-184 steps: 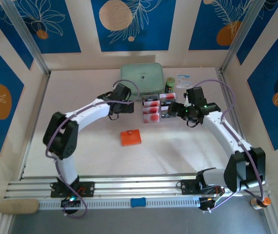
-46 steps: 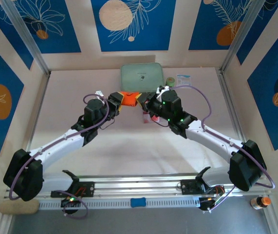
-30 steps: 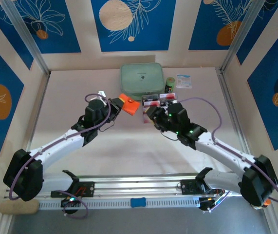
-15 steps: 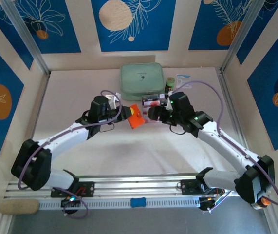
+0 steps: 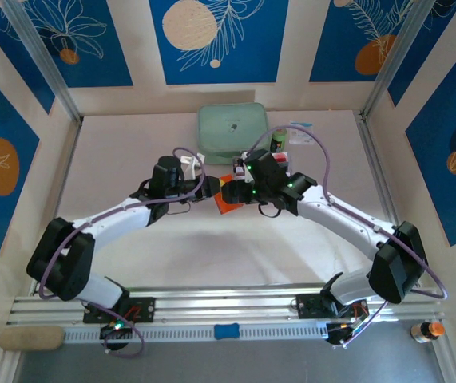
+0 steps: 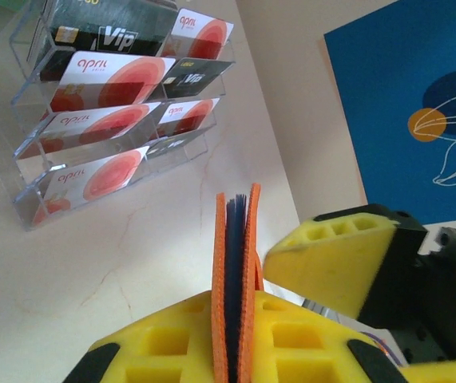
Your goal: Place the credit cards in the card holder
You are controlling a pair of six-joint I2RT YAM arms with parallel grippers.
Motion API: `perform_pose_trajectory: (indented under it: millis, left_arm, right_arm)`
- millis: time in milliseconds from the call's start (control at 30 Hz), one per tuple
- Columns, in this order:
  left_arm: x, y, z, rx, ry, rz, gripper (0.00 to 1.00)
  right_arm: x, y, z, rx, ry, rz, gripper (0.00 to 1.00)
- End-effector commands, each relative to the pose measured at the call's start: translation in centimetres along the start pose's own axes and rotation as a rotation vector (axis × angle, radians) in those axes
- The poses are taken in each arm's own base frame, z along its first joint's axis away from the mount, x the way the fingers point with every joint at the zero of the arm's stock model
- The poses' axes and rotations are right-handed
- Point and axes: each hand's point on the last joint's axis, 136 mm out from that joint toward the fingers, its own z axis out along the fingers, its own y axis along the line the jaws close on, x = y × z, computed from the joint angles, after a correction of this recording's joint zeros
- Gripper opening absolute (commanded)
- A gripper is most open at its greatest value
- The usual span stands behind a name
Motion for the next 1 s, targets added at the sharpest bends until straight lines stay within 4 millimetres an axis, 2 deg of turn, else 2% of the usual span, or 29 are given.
perform_pose_trajectory:
  millis: [0, 100, 267, 433, 567, 633, 733, 833, 967]
  left_arm:
    - [-1.4, -2.9, -0.2, 0.114, -0.028, 0.015, 0.00]
    - [-1.5, -3.2, -0.2, 0.138, -0.030, 0.001, 0.00]
    - [-1.5, -3.9, -0.3, 0.168, -0.026, -0.005, 0.00]
    - [-1.2, -4.4, -0.7, 0.188, -0.013, 0.000, 0.00]
    - [-0.6, -4.5, -1.0, 0.197, 0.002, 0.002, 0.00]
    - [-0.3, -4.4, -1.1, 0.198, 0.014, 0.002, 0.00]
    - [-0.2, -3.9, -1.3, 0.196, 0.017, 0.002, 0.00]
    - [-0.7, -3.5, -1.6, 0.217, 0.007, -0.001, 0.00]
    - [-2.6, -3.4, -2.5, 0.276, -0.026, -0.020, 0.00]
  right_arm:
    - [-0.3, -1.1, 0.3, 0.072, -0.016, -0.031, 0.60]
    - [0.0, -2.5, 0.7, 0.133, -0.014, -0.033, 0.53]
    - [0.7, -5.4, 1.1, 0.260, -0.009, -0.034, 0.30]
    - [1.7, -9.4, 0.4, 0.430, 0.011, 0.014, 0.23]
    - [1.8, -12.3, -0.7, 0.461, -0.001, 0.109, 0.23]
    - [1.8, -13.1, -1.2, 0.446, 0.006, 0.150, 0.23]
    - [1.4, -12.3, -2.5, 0.379, -0.015, 0.167, 0.24]
    - [0.8, -10.3, -4.0, 0.237, -0.032, 0.212, 0.29]
    - [-0.9, -5.4, -5.8, -0.090, -0.083, 0.259, 0.53]
